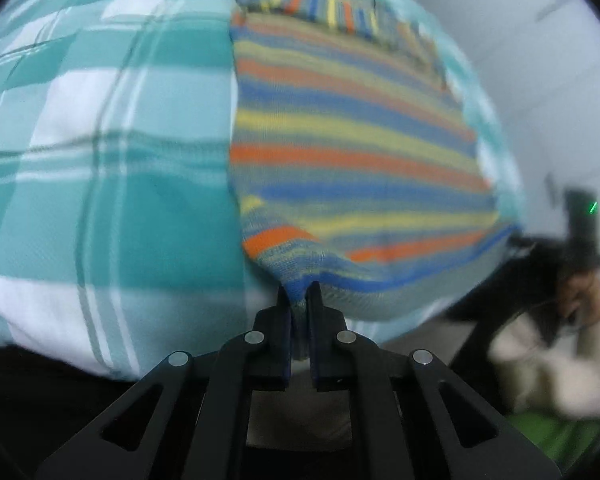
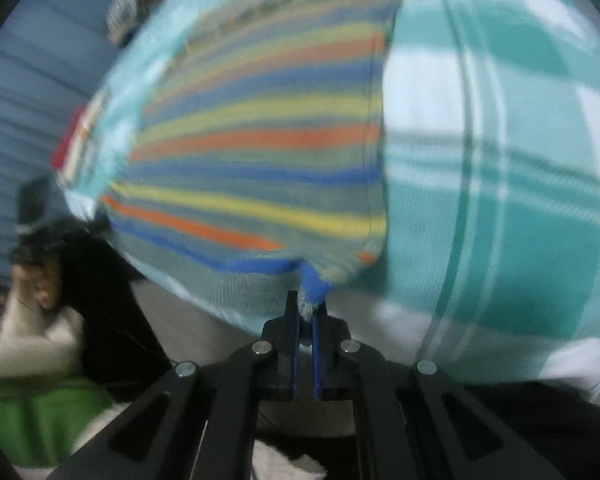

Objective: Fold small clothes
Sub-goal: 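Lift the hem with both grippers and fold it over onto the collar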

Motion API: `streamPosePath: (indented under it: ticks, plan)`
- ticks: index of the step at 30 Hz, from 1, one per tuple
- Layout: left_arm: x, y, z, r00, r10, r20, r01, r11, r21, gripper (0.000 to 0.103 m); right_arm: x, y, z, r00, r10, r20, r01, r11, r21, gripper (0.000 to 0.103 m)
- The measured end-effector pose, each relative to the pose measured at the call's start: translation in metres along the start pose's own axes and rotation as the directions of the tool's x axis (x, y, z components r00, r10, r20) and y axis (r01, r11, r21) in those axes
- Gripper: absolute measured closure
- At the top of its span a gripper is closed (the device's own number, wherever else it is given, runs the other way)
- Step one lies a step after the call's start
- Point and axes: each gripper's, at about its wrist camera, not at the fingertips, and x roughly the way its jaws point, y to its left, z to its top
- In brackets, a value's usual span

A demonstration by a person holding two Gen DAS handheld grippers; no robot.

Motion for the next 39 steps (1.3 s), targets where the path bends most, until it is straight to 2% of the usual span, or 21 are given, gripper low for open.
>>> streamPosePath:
  ticks: [3,7,10,13,18,22,24,25,26,27,28,29,30,31,32,33,35,37,39]
  plan:
    - [-0.013,0.002,0.032,0.997,-0.040,0.067,0.042,0.999,-0.023,0.099,-0.021,-0.004,0.020,0.995,0.040,0.088,-0.042,0.999,0.024,0.098]
    - [-0.024,0.003,0.086,0.986,-0.030,0.161,0.031,1.000,-0.002,0.099,-0.039,-0.013,0.060,0.979,0.030,0.203,-0.037,0.999,0.031,0.098]
    - [-0.026,0.011,0.133,0.976,-0.015,0.215,0.017,1.000,-0.009,0.099,-0.052,-0.020,0.102,0.957,0.020,0.291,-0.033,0.999,0.039,0.098]
    - [-0.016,0.026,0.187,0.968,-0.015,0.251,0.031,0.998,-0.061,0.099,-0.057,-0.026,0.154,0.936,-0.002,0.352,-0.011,0.999,0.035,0.098]
    - [0.020,0.044,0.269,0.966,-0.002,0.258,0.038,0.990,-0.135,0.099,-0.042,-0.052,0.237,0.928,0.008,0.372,-0.041,0.996,0.082,0.098]
    - [0.050,0.056,0.313,0.973,0.017,0.232,0.024,0.985,-0.172,0.099,-0.018,-0.077,0.291,0.933,-0.013,0.359,-0.039,0.990,0.138,0.098]
    - [0.067,0.061,0.338,0.972,0.029,0.234,0.015,0.982,-0.186,0.098,-0.003,-0.097,0.318,0.934,-0.001,0.358,-0.072,0.979,0.189,0.098]
    - [0.070,0.064,0.345,0.970,0.031,0.243,0.018,0.980,-0.198,0.095,0.001,-0.104,0.327,0.932,0.009,0.363,-0.088,0.975,0.203,0.098]
    - [0.075,0.071,0.360,0.960,0.037,0.276,0.027,0.974,-0.224,0.094,0.008,-0.115,0.341,0.921,0.031,0.389,-0.126,0.967,0.221,0.098]
    - [0.076,0.080,0.371,0.948,0.074,0.308,0.012,0.964,-0.267,0.089,0.010,-0.122,0.346,0.907,0.053,0.418,-0.160,0.961,0.225,0.096]
    - [0.075,0.088,0.376,0.938,0.103,0.331,0.007,0.949,-0.315,0.078,0.013,-0.131,0.353,0.881,0.077,0.467,-0.202,0.953,0.226,0.093]
    - [0.071,0.100,0.378,0.924,0.113,0.364,0.036,0.925,-0.377,0.073,0.011,-0.139,0.356,0.845,0.050,0.532,-0.213,0.945,0.249,0.086]
    - [0.066,0.108,0.375,0.916,0.102,0.389,0.070,0.912,-0.404,0.068,0.007,-0.142,0.354,0.818,0.017,0.575,-0.210,0.939,0.271,0.067]
    - [0.059,0.113,0.370,0.909,0.092,0.407,0.095,0.904,-0.416,0.067,0.003,-0.143,0.351,0.796,0.002,0.606,-0.210,0.939,0.274,0.063]
    - [0.053,0.115,0.363,0.909,0.084,0.408,0.095,0.912,-0.399,0.067,-0.003,-0.139,0.347,0.780,-0.002,0.625,-0.200,0.947,0.252,0.063]
    - [0.047,0.113,0.357,0.912,0.089,0.401,0.071,0.927,-0.368,0.067,-0.008,-0.133,0.344,0.782,-0.007,0.624,-0.173,0.958,0.228,0.063]
    - [0.036,0.106,0.343,0.917,0.115,0.382,0.007,0.953,-0.301,0.066,-0.017,-0.115,0.336,0.800,-0.018,0.600,-0.092,0.984,0.152,0.063]
    - [0.030,0.099,0.327,0.925,0.125,0.359,-0.031,0.966,-0.258,0.054,-0.021,-0.094,0.324,0.820,-0.040,0.571,-0.007,0.997,0.079,0.063]
    - [0.028,0.090,0.305,0.936,0.118,0.331,-0.049,0.976,-0.211,0.053,-0.020,-0.082,0.310,0.844,-0.061,0.533,0.045,0.998,0.044,0.063]
